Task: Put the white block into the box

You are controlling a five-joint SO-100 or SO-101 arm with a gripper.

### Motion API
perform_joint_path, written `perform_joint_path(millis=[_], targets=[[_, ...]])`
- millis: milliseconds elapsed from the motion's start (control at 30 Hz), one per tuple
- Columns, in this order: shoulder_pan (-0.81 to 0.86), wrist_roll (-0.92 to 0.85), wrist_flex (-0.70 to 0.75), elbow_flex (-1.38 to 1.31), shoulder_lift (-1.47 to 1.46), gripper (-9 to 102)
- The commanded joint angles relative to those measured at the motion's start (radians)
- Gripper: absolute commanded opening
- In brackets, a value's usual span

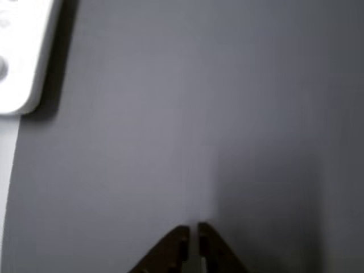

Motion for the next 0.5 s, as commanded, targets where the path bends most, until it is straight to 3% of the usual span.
perform_joint_path(millis=[0,467], targets=[[0.005,-0.075,0.014,0.020,0.034,-2],[0.005,-0.081,0.014,0.020,0.034,-1]])
